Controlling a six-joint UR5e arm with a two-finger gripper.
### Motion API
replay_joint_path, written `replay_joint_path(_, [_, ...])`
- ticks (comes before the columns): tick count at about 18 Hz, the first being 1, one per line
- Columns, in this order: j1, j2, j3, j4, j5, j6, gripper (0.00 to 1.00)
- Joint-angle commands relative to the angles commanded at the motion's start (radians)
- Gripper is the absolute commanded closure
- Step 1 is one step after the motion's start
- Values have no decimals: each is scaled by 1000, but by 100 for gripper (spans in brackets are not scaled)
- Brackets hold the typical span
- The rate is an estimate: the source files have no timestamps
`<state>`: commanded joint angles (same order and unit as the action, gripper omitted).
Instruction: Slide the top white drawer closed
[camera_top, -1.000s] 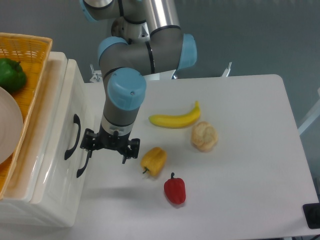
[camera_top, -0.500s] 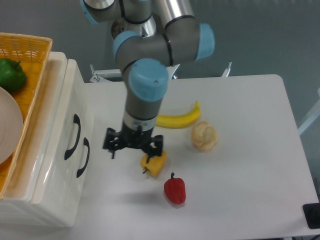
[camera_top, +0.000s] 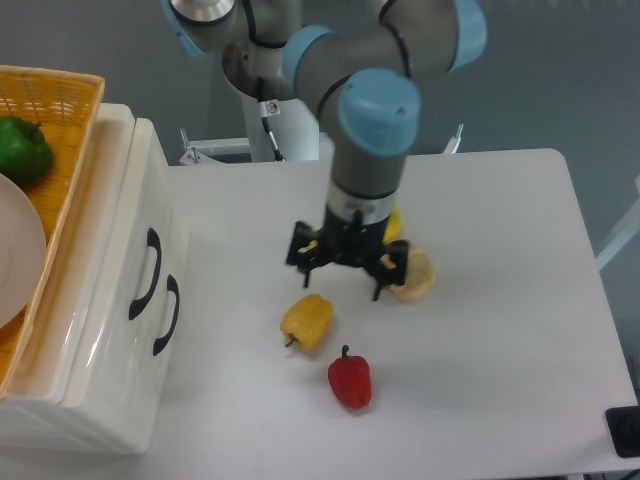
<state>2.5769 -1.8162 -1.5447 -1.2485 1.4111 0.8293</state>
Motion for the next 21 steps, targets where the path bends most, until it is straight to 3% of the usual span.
replay_joint_path(3, [23, 6, -3, -38, 104, 183, 0])
replay_joint_path(6, [52, 17, -5, -45, 173, 279, 0])
replay_joint_path(16, [275, 89, -9, -81, 180, 710, 0])
replay_joint_path(21, [347, 121, -25, -89, 174, 806, 0])
